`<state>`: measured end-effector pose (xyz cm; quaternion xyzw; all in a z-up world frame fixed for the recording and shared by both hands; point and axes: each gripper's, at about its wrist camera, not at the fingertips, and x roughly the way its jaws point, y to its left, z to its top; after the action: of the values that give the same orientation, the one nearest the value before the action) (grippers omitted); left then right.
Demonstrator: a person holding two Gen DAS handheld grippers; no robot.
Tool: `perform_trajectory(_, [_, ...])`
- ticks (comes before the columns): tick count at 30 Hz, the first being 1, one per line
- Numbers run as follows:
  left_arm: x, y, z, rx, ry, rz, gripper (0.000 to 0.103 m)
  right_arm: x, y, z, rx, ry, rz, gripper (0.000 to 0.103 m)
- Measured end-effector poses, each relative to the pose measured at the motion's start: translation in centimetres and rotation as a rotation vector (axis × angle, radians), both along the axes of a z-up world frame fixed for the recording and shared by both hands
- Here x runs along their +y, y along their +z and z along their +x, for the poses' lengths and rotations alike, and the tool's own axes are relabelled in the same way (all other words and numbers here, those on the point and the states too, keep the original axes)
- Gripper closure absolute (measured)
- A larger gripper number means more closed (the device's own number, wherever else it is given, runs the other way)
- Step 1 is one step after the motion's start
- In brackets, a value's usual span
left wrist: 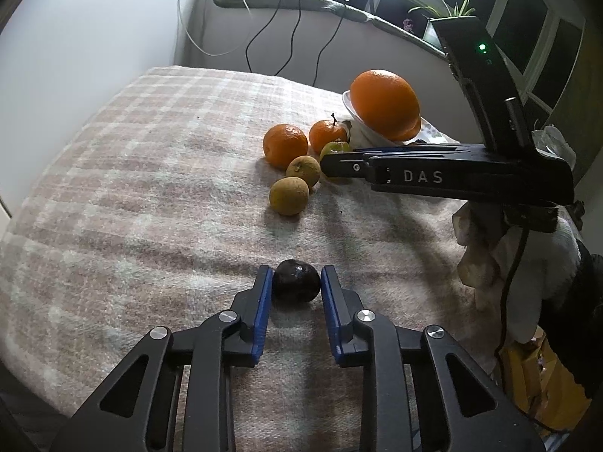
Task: Organize fruits
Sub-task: 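Grasp the second dark plum with the left tool while the right tool grasps the green-yellow fruit, then carry the plum and green-yellow fruit over the plate with both tools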
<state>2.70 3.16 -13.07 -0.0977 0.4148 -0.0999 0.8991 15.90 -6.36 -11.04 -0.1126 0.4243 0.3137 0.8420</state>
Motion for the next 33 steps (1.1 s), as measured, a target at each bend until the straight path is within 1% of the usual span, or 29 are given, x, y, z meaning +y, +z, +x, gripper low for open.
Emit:
perform_trajectory(4, [0.1, -0.1, 0.0, -0.003, 0.002, -0.004, 0.079, 0.1, -0.3, 0.3, 0.009, 0.0, -0.004, 0.068])
perform_trajectory(7, [0.1, -0.1, 0.0, -0.003, 0.001, -0.001, 0.079, 0.1, -0.3, 0.3, 0.01, 0.005, -0.004, 0.069])
perform_trajectory(12, [0.1, 0.1, 0.0, -0.004, 0.002, -0.003, 0.08, -0.1, 0.0, 0.1, 0.008, 0.011, 0.006, 0.07])
perform_trajectory(21, [-0.9, 1.2, -0.1, -0.024, -0.017, -0.001, 0.08, -1.4, 1.6, -1.2, -0.002, 0.022, 0.053, 0.07])
perform_trajectory(27, [-2.2, 2.3, 0.3, -0.046, -0.048, 0.001, 0.08, -3.3, 3.1, -2.2, -0.021, 0.018, 0.093, 0.07])
perform_trajectory(33, [-4.3, 3.5, 1.2, -0.078, -0.093, 0.009, 0.08, -6.4, 4.7, -2.7, -0.049, -0.011, 0.118, 0.07])
